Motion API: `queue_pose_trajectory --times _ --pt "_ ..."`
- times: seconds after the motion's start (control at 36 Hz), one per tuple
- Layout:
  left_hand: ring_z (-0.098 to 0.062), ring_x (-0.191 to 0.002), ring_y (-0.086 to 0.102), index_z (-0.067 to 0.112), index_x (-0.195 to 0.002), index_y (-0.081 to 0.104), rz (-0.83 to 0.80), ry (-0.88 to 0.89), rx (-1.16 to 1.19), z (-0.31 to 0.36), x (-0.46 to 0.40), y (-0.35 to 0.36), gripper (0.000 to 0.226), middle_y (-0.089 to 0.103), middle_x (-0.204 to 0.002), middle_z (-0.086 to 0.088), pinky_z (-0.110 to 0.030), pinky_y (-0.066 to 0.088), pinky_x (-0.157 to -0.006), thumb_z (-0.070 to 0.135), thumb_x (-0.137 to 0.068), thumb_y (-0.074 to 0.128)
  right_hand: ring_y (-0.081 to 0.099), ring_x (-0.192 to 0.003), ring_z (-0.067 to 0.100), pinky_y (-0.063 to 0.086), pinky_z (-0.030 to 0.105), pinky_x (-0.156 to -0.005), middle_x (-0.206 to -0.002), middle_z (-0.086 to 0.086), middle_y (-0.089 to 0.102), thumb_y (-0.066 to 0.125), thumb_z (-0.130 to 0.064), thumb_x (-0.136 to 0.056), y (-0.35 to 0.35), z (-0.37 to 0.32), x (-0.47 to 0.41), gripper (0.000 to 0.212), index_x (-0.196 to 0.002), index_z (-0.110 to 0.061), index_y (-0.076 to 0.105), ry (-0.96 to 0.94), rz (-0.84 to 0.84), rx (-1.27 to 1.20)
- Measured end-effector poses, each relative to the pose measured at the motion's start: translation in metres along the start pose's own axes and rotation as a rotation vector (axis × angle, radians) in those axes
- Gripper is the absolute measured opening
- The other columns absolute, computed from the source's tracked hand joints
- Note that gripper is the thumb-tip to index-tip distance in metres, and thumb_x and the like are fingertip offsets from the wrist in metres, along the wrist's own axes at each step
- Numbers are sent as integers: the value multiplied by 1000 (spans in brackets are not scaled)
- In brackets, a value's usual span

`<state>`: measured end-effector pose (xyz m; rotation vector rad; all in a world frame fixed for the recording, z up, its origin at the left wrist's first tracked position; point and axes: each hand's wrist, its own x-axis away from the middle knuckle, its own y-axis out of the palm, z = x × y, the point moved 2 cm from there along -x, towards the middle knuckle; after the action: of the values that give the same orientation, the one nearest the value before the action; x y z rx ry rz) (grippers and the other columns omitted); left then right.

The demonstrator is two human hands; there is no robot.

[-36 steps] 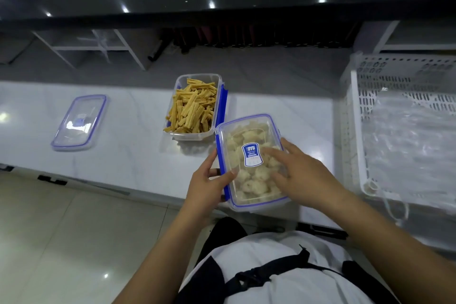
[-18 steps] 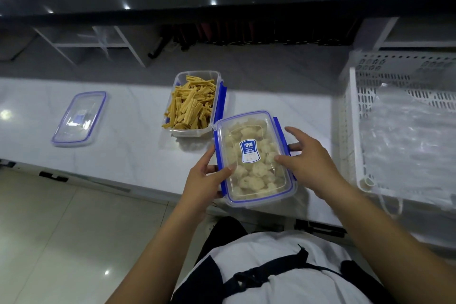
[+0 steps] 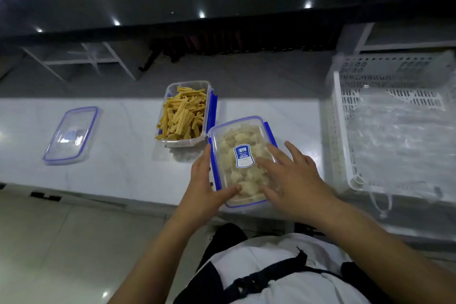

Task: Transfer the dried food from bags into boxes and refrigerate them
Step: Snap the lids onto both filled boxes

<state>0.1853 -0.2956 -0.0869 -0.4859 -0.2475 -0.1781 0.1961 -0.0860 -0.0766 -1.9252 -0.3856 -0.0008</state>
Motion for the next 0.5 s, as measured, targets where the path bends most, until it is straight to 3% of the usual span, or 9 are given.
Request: queue_pose_trajectory --times 0.03,0.08,0.14,0.19,0.31,0.5 --pt "-8 -142 31 51 -151 17 -62 57 -135 -1 4 -1 106 21 -159 15 -39 44 -108 45 -71 86 -4 -153 29 8 54 -120 -166 -8 10 42 -55 -90 0 2 6 62 -148 -41 27 -30 -46 53" --pt "-6 -147 10 57 -149 4 -171 156 -397 -4 13 -1 116 -3 -162 23 -35 31 -116 59 -64 81 -12 -153 28 -7 59 -117 -167 -10 9 35 -67 -85 -1 8 17 72 -150 -39 22 -59 -112 129" --pt "-5 -147 6 61 -145 0 -182 231 -538 -6 17 2 113 -11 -161 23 -31 25 -117 58 -66 82 -12 -153 29 -14 61 -114 -168 -11 6 39 -63 -91 -1 13 24 73 -155 -38 14 -79 -128 229" --pt "-10 -148 10 56 -149 6 -151 251 -569 -4 13 4 110 -8 -163 16 -32 25 -118 52 -70 84 -12 -153 28 -18 62 -112 -168 -10 5 41 -59 -95 -3 16 26 72 -157 -38 10 -90 -125 297" --pt "-20 -151 12 46 -155 17 -197 255 -626 9 -15 10 106 -4 -165 8 -44 31 -120 49 -73 84 -14 -153 28 -19 64 -111 -168 -7 5 38 -63 -95 -15 25 19 74 -157 -36 8 -41 -131 372" --pt "-26 -150 16 50 -153 18 -264 304 -694 39 -78 47 101 -5 -167 7 -47 27 -119 53 -74 81 -5 -154 29 -7 67 -113 -165 -10 20 41 -67 -91 -44 59 4 72 -153 -37 21 140 -61 375"
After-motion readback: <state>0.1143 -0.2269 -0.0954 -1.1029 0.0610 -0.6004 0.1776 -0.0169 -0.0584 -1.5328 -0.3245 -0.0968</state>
